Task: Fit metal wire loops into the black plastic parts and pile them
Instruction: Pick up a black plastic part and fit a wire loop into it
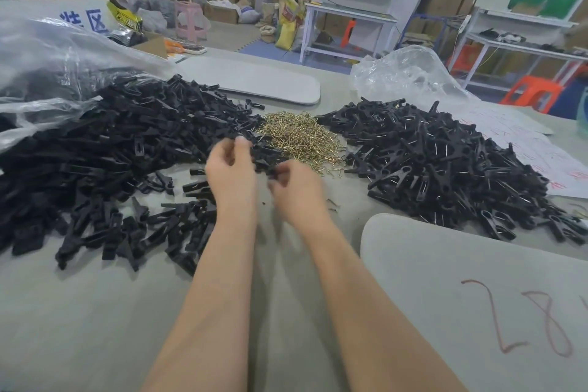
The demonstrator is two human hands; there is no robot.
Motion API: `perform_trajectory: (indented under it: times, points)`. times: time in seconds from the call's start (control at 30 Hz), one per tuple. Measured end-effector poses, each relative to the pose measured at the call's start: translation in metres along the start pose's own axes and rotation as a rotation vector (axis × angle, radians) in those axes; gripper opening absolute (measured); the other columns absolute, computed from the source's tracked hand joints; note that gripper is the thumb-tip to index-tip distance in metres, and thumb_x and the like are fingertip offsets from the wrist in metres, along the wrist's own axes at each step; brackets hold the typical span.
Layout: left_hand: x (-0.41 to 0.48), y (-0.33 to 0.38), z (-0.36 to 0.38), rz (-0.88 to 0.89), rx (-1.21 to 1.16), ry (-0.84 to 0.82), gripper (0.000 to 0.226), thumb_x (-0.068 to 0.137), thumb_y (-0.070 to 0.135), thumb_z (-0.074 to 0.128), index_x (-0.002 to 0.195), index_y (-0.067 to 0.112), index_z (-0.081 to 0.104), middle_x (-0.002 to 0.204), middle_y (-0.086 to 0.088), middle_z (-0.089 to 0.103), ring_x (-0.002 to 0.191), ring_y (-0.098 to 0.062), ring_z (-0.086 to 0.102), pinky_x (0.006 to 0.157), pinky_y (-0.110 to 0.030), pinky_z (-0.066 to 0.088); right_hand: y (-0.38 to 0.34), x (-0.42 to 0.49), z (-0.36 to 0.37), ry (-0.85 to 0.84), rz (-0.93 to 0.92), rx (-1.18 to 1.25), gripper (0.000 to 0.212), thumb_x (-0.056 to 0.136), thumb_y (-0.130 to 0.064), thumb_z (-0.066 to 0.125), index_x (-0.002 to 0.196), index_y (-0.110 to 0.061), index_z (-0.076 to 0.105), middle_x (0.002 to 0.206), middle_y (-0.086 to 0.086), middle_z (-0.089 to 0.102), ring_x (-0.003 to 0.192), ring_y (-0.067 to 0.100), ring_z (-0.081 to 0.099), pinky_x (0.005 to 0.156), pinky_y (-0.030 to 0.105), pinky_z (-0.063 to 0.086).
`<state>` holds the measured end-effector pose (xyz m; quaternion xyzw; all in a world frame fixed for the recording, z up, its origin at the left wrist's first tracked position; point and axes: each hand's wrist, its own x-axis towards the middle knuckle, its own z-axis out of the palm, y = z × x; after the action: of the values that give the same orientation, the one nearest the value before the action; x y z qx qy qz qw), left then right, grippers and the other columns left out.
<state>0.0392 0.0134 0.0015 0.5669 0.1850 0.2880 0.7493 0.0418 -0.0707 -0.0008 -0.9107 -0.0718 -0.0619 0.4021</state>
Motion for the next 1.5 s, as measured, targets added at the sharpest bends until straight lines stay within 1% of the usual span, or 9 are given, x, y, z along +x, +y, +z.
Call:
perform_trajectory:
  times: [0.13, 0.27, 0.37, 0.57, 0.7, 0.83, 1.0, 1.2, 1.5]
  points:
    - [-0.014, -0.009, 0.01, -0.108, 0.149, -0.399, 0.014, 0.095, 0.015, 0.055, 0.083, 0.02, 0.062, 0.079, 0.005, 0.065, 0.074, -0.007, 0.061, 0.07, -0.022, 0.049, 0.022, 0.0, -0.038, 0.124, 0.064, 0.314, 0.035, 0.09, -0.011, 0.06, 0.124, -0.008, 0.053, 0.096, -0.007, 0.058, 0.092, 0.018, 0.062, 0.087, 0.027, 0.048]
    - [-0.023, -0.014, 0.015, -0.126, 0.218, -0.618, 0.016, 0.094, 0.013, 0.055, 0.081, 0.017, 0.065, 0.073, 0.004, 0.065, 0.066, -0.001, 0.062, 0.069, -0.02, 0.049, 0.036, -0.011, -0.047, 0.187, -0.082, 0.174, 0.024, 0.089, -0.009, 0.061, 0.113, -0.006, 0.064, 0.098, 0.001, 0.067, 0.087, 0.018, 0.067, 0.084, 0.026, 0.052]
    - [-0.023, -0.014, 0.014, -0.142, 0.172, -0.635, 0.021, 0.095, 0.007, 0.053, 0.08, 0.014, 0.066, 0.071, 0.001, 0.062, 0.063, -0.003, 0.057, 0.07, -0.02, 0.051, 0.04, -0.016, -0.043, 0.231, -0.147, 0.146, 0.027, 0.089, -0.006, 0.059, 0.116, -0.007, 0.066, 0.105, 0.003, 0.069, 0.093, 0.015, 0.065, 0.085, 0.015, 0.047]
    - [-0.022, -0.015, 0.016, -0.2, 0.131, -0.655, 0.015, 0.095, 0.004, 0.052, 0.088, 0.009, 0.064, 0.081, -0.003, 0.063, 0.071, -0.009, 0.059, 0.073, -0.019, 0.053, 0.041, -0.018, -0.042, 0.343, -0.19, 0.155, 0.027, 0.09, -0.002, 0.056, 0.114, -0.007, 0.068, 0.097, 0.002, 0.071, 0.09, 0.013, 0.064, 0.081, 0.013, 0.044]
    - [-0.022, -0.015, 0.015, -0.184, 0.134, -0.672, 0.018, 0.095, 0.004, 0.051, 0.09, 0.011, 0.066, 0.081, -0.004, 0.063, 0.071, -0.009, 0.057, 0.074, -0.02, 0.054, 0.042, -0.017, -0.039, 0.288, -0.187, 0.164, 0.028, 0.09, -0.004, 0.057, 0.117, -0.007, 0.066, 0.105, 0.002, 0.069, 0.094, 0.011, 0.062, 0.081, 0.003, 0.039]
    - [-0.02, -0.015, 0.013, -0.169, 0.167, -0.669, 0.019, 0.095, 0.006, 0.053, 0.09, 0.016, 0.068, 0.081, 0.0, 0.066, 0.068, -0.004, 0.059, 0.072, -0.021, 0.053, 0.043, -0.015, -0.042, 0.216, -0.133, 0.279, 0.026, 0.093, -0.007, 0.054, 0.116, -0.008, 0.066, 0.098, -0.008, 0.064, 0.096, 0.015, 0.065, 0.089, 0.023, 0.049]
    - [-0.022, -0.016, 0.014, -0.172, 0.182, -0.682, 0.016, 0.094, 0.007, 0.054, 0.087, 0.014, 0.067, 0.081, 0.0, 0.066, 0.068, -0.005, 0.06, 0.074, -0.023, 0.053, 0.046, -0.013, -0.043, 0.239, -0.074, 0.397, 0.021, 0.093, -0.004, 0.054, 0.109, -0.008, 0.067, 0.097, 0.0, 0.068, 0.096, 0.019, 0.066, 0.091, 0.04, 0.052]
    - [-0.022, -0.016, 0.013, -0.14, 0.165, -0.681, 0.024, 0.093, 0.006, 0.056, 0.082, 0.023, 0.068, 0.065, 0.013, 0.067, 0.066, -0.001, 0.06, 0.075, -0.021, 0.055, 0.048, -0.013, -0.044, 0.216, -0.064, 0.423, 0.019, 0.091, -0.002, 0.056, 0.103, -0.009, 0.068, 0.091, 0.001, 0.068, 0.091, 0.02, 0.067, 0.09, 0.04, 0.053]
    - [-0.027, -0.012, 0.015, -0.164, 0.143, -0.71, 0.021, 0.094, 0.005, 0.054, 0.086, 0.018, 0.068, 0.078, 0.001, 0.065, 0.067, -0.004, 0.057, 0.077, -0.022, 0.053, 0.049, -0.012, -0.046, 0.202, -0.034, 0.484, 0.018, 0.091, -0.004, 0.057, 0.101, -0.014, 0.066, 0.089, 0.0, 0.069, 0.088, 0.015, 0.067, 0.09, 0.037, 0.053]
